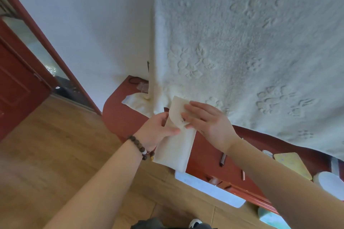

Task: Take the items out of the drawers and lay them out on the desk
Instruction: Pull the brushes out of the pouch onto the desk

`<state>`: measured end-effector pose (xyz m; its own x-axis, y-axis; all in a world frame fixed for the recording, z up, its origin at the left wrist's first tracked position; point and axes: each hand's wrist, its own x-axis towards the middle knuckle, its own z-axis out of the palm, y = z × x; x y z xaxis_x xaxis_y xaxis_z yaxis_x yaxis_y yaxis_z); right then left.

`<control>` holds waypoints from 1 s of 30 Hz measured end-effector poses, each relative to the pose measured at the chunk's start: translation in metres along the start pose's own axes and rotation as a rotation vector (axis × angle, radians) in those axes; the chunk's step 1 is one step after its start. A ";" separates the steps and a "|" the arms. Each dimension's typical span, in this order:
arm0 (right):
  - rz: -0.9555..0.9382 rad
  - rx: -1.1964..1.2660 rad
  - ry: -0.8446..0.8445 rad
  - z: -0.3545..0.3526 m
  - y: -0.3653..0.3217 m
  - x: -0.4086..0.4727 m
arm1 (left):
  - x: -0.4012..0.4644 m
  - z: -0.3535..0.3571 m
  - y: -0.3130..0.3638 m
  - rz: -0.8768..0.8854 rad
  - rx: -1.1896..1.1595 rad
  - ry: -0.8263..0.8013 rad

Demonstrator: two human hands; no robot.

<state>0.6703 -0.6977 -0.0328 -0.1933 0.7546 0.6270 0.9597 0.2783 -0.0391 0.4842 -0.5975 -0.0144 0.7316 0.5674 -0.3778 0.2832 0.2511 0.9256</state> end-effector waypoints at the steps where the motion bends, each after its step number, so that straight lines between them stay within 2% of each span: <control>1: -0.012 -0.013 0.002 -0.001 0.000 0.004 | -0.002 -0.002 0.001 0.010 -0.001 -0.005; 6: -0.007 -0.014 0.060 -0.005 -0.007 0.023 | -0.006 -0.006 0.005 0.069 -0.018 0.011; 9: 0.076 0.022 0.096 -0.010 -0.013 0.029 | -0.005 -0.008 0.003 0.093 0.068 0.044; 13: 0.344 0.135 0.146 -0.020 -0.013 0.039 | -0.009 -0.008 -0.004 0.091 0.121 0.007; 17: 0.728 0.381 0.127 -0.028 -0.005 0.052 | -0.018 -0.010 -0.006 0.088 0.116 -0.029; 22: 1.031 0.697 0.066 -0.029 0.013 0.066 | -0.027 -0.018 -0.010 0.073 0.071 -0.052; 26: 1.104 0.683 -0.044 -0.012 0.012 0.066 | -0.030 -0.021 -0.010 0.079 0.014 -0.077; 30: 1.086 0.675 0.004 -0.011 0.007 0.070 | -0.030 -0.023 -0.010 0.078 0.003 -0.053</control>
<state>0.6661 -0.6496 0.0197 0.6228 0.7819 0.0272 0.3302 -0.2312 -0.9152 0.4452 -0.5991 -0.0130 0.7830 0.5431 -0.3032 0.2262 0.2055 0.9522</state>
